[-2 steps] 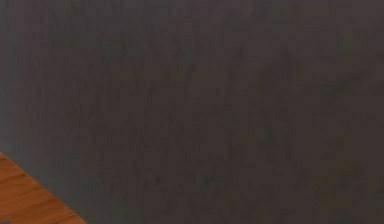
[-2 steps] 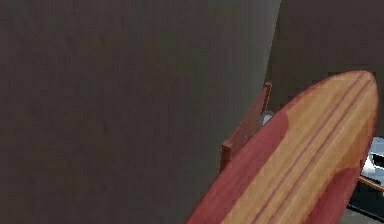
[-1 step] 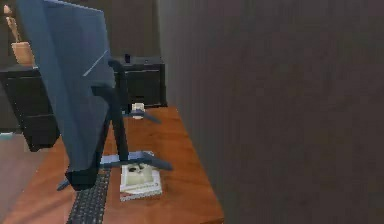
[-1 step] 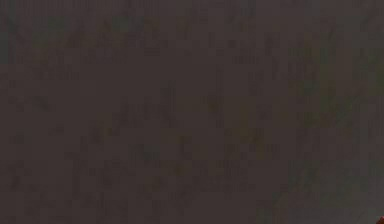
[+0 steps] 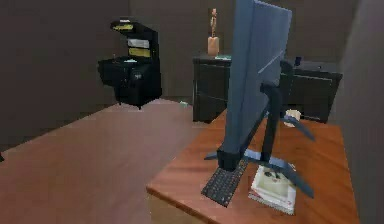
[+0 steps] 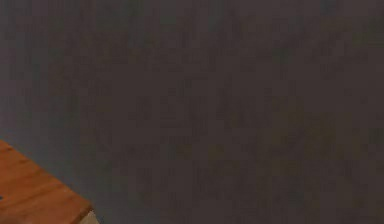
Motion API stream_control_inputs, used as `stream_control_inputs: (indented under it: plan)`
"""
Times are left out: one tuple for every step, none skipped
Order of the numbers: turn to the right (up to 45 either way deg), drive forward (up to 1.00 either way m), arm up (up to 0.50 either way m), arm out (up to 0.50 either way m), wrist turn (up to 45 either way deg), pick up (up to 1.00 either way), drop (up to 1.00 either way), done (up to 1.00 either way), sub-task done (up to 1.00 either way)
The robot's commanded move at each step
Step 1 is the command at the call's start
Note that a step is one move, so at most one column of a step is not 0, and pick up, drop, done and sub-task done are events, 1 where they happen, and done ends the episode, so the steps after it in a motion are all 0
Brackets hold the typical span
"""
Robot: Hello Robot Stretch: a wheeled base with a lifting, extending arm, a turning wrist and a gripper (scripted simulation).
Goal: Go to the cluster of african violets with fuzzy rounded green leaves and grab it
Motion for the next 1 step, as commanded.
stream_control_inputs:
  plan:
    - [-39.0,0.00,0.00,0.00,0.0,0.00,0.00,0.00,0.00]
